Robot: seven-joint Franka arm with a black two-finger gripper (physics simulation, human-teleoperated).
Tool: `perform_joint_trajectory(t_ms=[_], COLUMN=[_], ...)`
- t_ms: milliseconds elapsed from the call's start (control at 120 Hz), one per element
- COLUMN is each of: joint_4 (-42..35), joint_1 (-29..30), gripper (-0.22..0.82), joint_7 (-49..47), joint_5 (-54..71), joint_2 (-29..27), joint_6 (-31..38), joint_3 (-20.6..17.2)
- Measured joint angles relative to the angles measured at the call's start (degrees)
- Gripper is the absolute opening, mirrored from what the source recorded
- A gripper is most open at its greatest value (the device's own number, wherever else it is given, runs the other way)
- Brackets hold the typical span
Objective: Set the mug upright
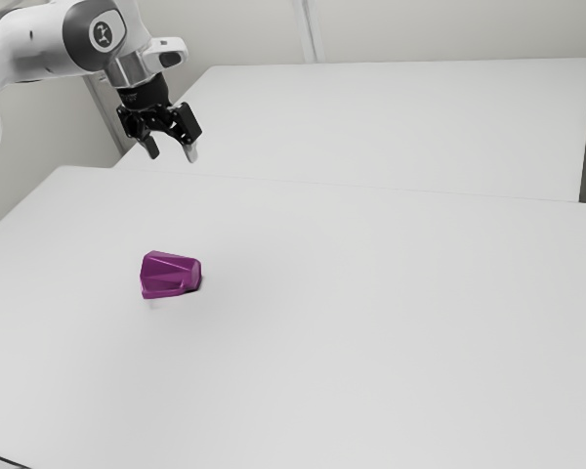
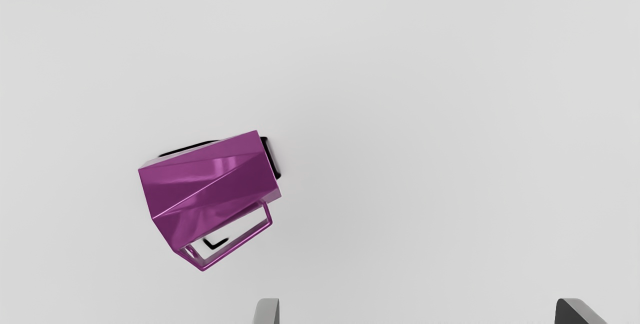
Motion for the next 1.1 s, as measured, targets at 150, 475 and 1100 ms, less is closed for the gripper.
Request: perform_joint_trajectory(t_ms=[150, 475, 1100], joint_4=[0.0, -0.81, -8.27], joint_1=[0.02, 0.35, 17.66], gripper=[0.6, 0.6, 0.6], joint_7=[0.08, 0.56, 20.91], joint_5=[-0.02, -3.82, -44.32], joint_2=[-0.06, -1.59, 13.8], joint_6=[-0.06, -1.16, -8.11], joint_3=[0.0, 4.52, 19.24])
